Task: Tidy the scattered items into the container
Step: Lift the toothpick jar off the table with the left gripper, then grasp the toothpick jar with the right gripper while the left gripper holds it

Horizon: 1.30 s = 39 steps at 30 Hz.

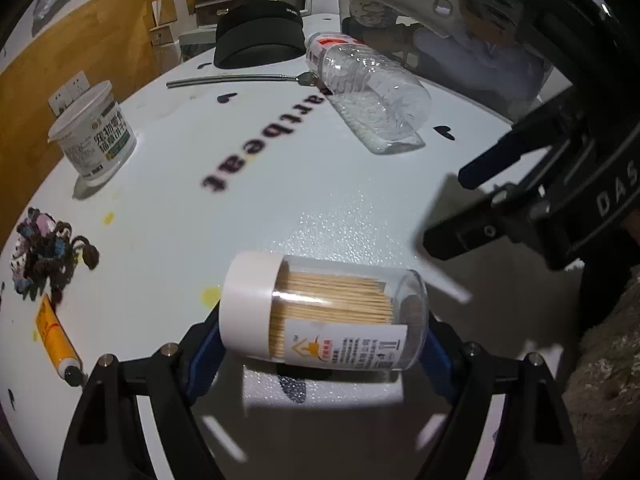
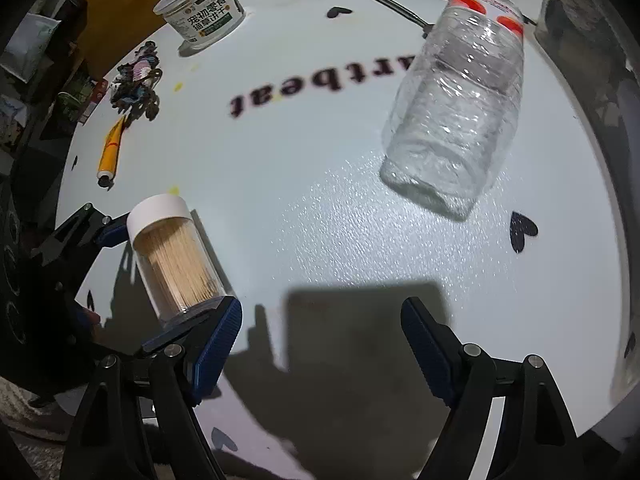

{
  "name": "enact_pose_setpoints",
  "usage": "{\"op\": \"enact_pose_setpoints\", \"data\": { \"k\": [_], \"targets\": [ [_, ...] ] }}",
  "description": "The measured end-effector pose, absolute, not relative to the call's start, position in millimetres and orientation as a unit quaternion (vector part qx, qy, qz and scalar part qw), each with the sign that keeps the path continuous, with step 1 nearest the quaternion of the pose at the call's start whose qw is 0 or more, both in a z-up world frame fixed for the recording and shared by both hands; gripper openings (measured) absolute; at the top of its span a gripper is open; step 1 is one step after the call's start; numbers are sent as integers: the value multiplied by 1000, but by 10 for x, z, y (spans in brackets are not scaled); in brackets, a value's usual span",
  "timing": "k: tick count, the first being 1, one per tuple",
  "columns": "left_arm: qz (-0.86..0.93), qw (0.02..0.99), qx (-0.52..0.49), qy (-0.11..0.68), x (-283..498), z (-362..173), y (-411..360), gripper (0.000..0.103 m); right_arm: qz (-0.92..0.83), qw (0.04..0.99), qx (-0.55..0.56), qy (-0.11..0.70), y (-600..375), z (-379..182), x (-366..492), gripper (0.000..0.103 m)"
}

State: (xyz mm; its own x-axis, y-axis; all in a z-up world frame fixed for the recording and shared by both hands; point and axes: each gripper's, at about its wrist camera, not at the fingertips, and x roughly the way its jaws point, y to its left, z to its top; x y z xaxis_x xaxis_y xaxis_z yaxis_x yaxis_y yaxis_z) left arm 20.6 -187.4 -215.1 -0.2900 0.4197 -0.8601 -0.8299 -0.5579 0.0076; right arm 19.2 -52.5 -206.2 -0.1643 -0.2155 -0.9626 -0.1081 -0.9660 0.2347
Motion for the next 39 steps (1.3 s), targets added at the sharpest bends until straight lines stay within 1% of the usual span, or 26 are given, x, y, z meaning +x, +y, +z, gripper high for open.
{"op": "enact_pose_setpoints", "data": {
  "k": [3, 5, 9, 14, 21, 22, 23, 25, 32, 39],
  "targets": [
    [770, 406, -427, 245, 223, -2137, -1861, 82, -759, 67, 635, -125, -524, -1968, 131, 82],
    [770, 409, -422, 248, 234, -2118, -1855, 82, -758, 115, 626, -139, -532, -1870, 69, 82],
    [768, 424, -406, 255, 281, -2021, -1837, 81, -751, 184, 624, -109, -644, -1741, -50, 82],
    [759, 441, -395, 272, 331, -2000, -1793, 81, -731, 221, 640, -82, -819, -1800, -109, 82],
    [753, 465, -365, 289, 450, -1877, -1757, 81, -698, 257, 662, -95, -1031, -2011, -207, 82],
    [753, 466, -363, 289, 461, -1861, -1751, 81, -693, 262, 665, -97, -1055, -2027, -212, 76],
    [753, 468, -360, 289, 469, -1846, -1741, 81, -687, 268, 668, -103, -1083, -2048, -219, 63],
    [754, 468, -359, 290, 466, -1834, -1726, 81, -675, 282, 671, -122, -1116, -2059, -222, 52],
    [769, 464, -345, 273, 399, -1678, -1744, 81, -708, 270, 647, -87, -1144, -1822, -185, 51],
    [783, 471, -306, 266, 443, -1343, -1700, 82, -736, 252, 626, -53, -1066, -1452, -160, 51]
  ]
}}
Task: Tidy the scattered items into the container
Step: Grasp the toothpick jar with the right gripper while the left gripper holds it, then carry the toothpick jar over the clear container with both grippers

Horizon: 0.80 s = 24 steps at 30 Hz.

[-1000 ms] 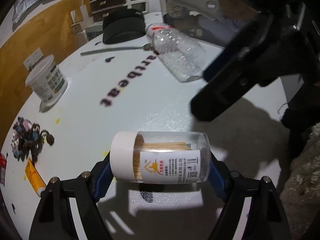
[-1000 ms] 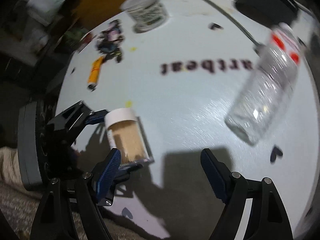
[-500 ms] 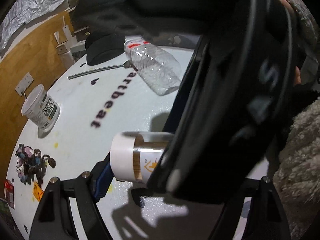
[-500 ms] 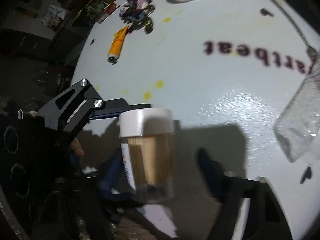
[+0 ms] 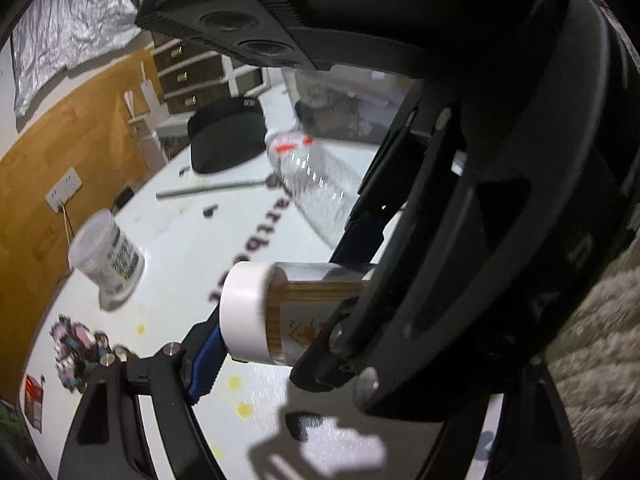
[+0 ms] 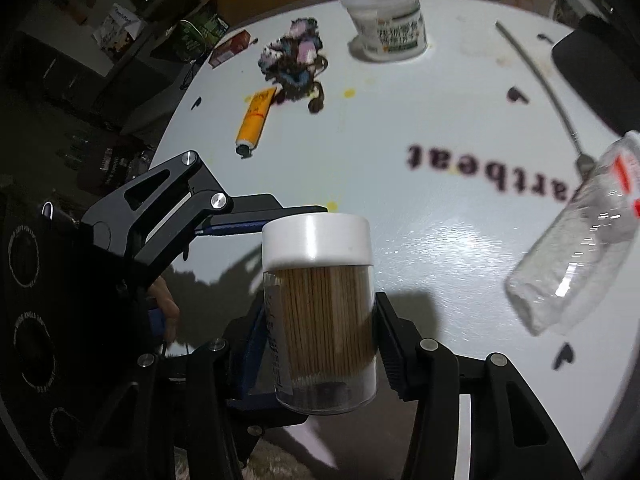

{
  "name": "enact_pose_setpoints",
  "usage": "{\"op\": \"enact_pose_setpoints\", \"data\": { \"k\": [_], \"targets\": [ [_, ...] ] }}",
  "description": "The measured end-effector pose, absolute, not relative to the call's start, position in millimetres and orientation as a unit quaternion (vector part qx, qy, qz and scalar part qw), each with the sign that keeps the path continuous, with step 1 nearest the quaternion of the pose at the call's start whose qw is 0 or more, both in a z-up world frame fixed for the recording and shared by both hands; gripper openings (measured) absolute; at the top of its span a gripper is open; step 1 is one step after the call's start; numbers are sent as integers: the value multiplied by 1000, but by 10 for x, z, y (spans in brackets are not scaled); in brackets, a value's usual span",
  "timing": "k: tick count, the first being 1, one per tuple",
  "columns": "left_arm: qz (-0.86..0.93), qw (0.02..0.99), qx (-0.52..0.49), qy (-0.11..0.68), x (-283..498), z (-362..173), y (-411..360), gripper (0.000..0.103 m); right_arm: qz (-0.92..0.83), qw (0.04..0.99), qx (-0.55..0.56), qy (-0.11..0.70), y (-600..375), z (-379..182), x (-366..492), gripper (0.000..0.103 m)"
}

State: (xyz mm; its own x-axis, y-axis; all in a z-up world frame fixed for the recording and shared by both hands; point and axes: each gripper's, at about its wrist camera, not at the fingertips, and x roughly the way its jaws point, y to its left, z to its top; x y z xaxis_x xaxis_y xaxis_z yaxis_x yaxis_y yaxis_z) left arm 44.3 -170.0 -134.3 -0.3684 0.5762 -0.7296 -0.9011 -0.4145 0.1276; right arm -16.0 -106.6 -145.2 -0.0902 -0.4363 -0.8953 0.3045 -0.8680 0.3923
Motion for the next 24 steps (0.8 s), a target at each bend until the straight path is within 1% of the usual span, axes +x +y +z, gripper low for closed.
{"op": "enact_pose_setpoints", "data": {
  "k": [4, 8, 15, 24],
  "targets": [
    [785, 488, -275, 264, 531, -1082, -1581, 81, -752, 244, 612, -36, -906, -1181, -65, 51],
    [785, 504, -233, 275, 684, -865, -1408, 81, -765, 233, 599, -35, -661, -906, 82, 51],
    [768, 541, -183, 290, 921, -593, -1000, 81, -785, 206, 582, -52, -197, -601, 375, 50],
    [741, 584, -83, 320, 1172, -148, -186, 80, -832, 126, 538, -53, 591, -106, 770, 50]
  ]
}}
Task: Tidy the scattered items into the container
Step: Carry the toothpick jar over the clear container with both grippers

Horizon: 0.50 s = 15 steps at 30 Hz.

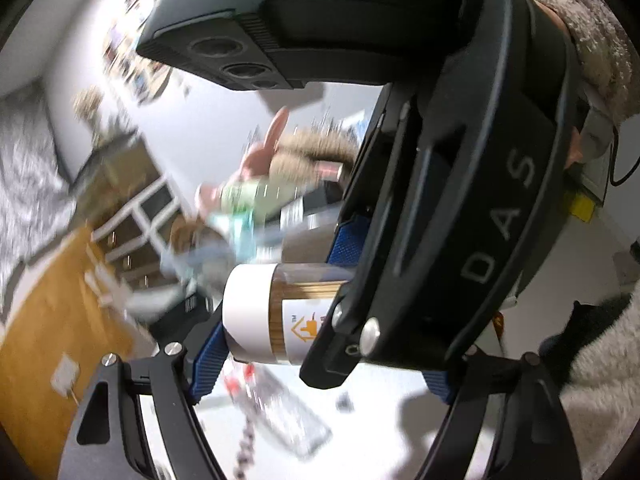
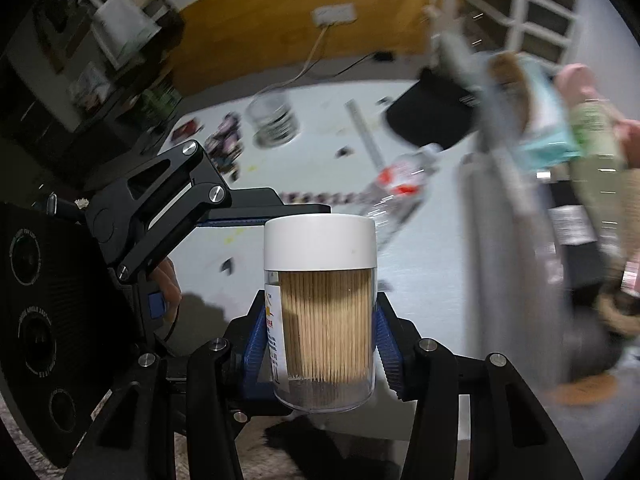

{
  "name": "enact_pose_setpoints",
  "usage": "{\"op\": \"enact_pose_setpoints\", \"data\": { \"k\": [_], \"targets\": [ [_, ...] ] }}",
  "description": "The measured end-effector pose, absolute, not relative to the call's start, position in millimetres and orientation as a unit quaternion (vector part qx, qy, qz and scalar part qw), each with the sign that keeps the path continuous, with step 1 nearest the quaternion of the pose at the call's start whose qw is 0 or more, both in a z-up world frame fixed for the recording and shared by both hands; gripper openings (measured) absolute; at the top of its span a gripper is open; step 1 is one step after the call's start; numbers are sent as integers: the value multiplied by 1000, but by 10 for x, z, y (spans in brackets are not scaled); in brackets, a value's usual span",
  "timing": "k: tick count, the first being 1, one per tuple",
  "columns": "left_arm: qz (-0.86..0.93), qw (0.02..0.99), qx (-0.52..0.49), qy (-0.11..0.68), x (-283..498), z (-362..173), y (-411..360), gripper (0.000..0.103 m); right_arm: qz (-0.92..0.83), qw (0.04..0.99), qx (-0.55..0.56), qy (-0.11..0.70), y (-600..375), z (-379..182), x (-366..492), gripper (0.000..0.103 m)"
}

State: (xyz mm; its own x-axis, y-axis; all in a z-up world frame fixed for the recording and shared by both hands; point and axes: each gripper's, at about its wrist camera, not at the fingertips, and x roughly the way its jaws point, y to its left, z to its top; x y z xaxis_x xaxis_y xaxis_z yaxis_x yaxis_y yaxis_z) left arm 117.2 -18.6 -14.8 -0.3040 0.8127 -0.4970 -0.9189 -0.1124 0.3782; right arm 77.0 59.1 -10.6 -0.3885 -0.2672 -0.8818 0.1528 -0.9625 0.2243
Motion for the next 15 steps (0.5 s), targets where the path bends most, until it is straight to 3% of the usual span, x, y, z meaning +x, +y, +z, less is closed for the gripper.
{"op": "enact_pose_setpoints", "data": {
  "k": [8, 15],
  "targets": [
    [723, 605, 6, 334, 1300, 240, 671, 80, -870, 36, 492, -28, 1420, 383, 993, 50],
    [707, 617, 14, 346, 1354, 254, 1319, 80, -871, -7, 490, -30, 2026, 361, 1027, 50]
  ]
}}
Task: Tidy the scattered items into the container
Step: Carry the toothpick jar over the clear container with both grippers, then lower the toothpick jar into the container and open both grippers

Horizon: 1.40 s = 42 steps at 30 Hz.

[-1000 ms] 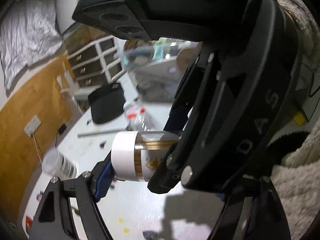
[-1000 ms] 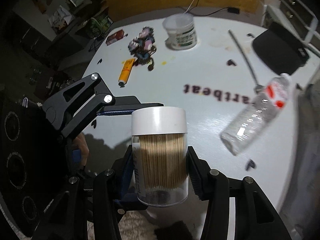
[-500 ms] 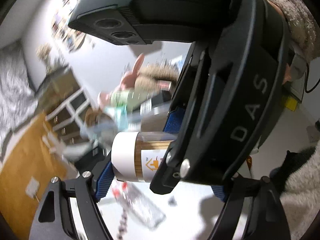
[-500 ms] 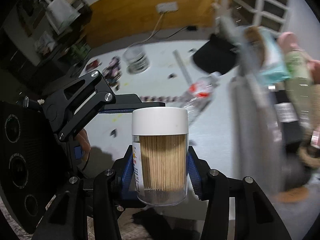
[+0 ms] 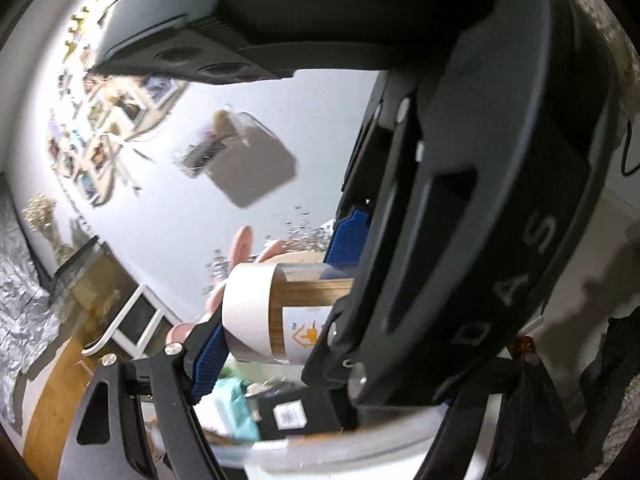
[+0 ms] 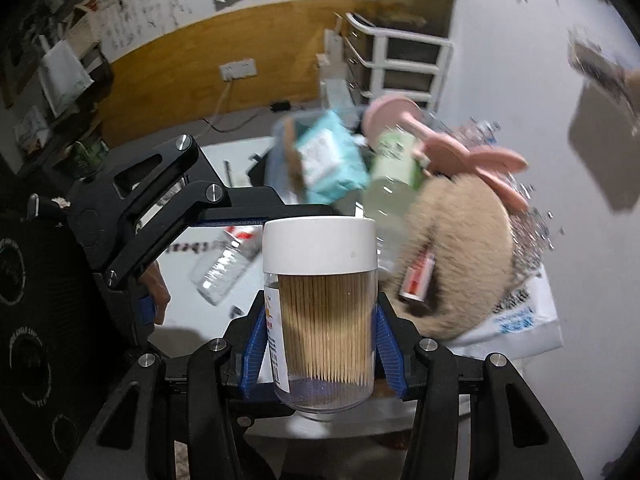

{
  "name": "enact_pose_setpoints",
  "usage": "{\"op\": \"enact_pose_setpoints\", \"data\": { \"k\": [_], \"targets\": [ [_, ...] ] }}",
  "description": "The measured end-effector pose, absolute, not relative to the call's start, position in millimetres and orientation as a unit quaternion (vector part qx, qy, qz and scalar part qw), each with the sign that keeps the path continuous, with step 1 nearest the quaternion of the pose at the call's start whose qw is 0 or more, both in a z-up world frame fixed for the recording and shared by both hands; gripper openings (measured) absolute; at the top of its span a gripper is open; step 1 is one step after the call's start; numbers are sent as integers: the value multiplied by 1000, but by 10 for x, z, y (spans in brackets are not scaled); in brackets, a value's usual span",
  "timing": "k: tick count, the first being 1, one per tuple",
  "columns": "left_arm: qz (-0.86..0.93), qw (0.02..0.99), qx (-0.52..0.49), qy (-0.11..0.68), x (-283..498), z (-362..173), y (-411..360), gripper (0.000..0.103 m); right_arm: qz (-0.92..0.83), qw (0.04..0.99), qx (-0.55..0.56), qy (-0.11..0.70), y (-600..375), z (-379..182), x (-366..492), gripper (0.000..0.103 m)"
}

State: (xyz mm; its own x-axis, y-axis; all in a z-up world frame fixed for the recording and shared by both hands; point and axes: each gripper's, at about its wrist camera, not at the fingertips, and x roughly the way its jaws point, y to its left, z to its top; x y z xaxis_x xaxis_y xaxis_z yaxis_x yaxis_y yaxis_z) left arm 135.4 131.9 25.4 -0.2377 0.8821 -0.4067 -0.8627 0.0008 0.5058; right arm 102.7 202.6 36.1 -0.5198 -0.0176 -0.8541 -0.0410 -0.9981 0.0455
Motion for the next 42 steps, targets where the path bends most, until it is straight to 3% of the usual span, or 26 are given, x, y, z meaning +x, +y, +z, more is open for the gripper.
{"op": "enact_pose_setpoints", "data": {
  "k": [13, 15, 17, 26, 27, 29, 33, 34, 42],
  "targets": [
    [715, 616, -139, 300, 1047, -81, 1773, 80, 815, -35, -578, 33, 2476, -260, 692, 50],
    [715, 613, -154, 298, 1008, -94, 1774, 84, 808, -41, -587, 35, 2482, -319, 633, 50],
    [717, 612, -166, 289, 968, -95, 1739, 94, 797, -35, -602, 25, 2474, -403, 591, 50],
    [721, 608, -190, 273, 859, -101, 1580, 96, 790, -47, -610, 38, 2461, -489, 557, 51],
    [721, 609, -190, 270, 856, -89, 1559, 96, 790, -45, -610, 43, 2464, -490, 570, 52],
    [723, 609, -193, 262, 838, -66, 1518, 99, 794, -28, -606, 44, 2488, -494, 586, 64],
    [731, 604, -203, 245, 1015, -44, 1434, 103, 803, -26, -594, 50, 2493, -439, 650, 70],
    [732, 603, -204, 243, 1011, -33, 1425, 103, 807, -25, -587, 57, 2508, -394, 665, 78],
    [753, 591, -197, 210, 1014, 70, 1351, 103, 842, 19, -533, 86, 2542, 42, 843, 79]
  ]
}}
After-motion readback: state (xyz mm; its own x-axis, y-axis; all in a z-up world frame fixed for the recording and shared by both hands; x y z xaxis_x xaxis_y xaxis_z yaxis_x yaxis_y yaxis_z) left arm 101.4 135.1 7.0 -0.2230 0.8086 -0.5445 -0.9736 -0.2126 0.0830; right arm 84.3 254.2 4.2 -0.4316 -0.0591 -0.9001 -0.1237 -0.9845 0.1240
